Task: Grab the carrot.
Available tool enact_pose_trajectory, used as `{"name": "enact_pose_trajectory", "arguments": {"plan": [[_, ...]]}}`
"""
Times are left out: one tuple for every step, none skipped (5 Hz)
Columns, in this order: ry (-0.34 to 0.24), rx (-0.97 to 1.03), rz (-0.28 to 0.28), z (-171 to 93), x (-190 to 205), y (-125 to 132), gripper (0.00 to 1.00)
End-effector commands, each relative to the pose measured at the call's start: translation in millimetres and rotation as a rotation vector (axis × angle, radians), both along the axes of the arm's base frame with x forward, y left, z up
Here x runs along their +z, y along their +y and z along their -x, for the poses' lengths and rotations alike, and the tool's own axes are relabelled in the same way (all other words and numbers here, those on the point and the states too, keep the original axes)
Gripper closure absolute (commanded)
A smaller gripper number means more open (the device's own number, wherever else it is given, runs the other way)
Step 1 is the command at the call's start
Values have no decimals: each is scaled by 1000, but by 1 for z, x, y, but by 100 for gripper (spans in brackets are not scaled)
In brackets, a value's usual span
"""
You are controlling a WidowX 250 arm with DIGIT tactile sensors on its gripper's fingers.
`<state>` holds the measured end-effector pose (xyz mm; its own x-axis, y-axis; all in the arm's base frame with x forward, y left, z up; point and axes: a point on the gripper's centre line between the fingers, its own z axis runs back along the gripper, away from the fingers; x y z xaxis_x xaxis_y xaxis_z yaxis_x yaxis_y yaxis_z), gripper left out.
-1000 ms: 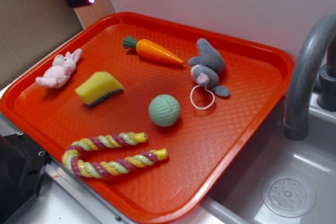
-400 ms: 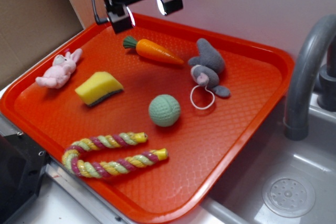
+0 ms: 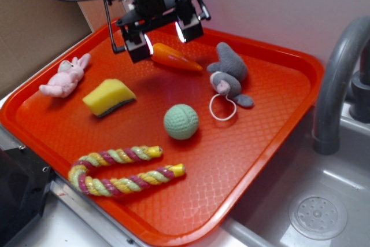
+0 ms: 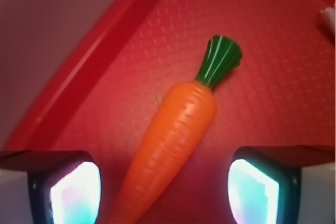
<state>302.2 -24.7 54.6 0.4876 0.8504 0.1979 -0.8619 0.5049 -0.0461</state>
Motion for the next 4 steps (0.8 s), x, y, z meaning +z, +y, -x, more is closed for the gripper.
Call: {"name": "enact_pose_trajectory", "arguments": {"plan": [[-12, 18, 70, -12, -16, 28, 0], [28, -20, 99, -11, -18, 34, 100], [1, -193, 57, -5, 16, 34, 100], [28, -443, -16, 14, 66, 24, 100]]}}
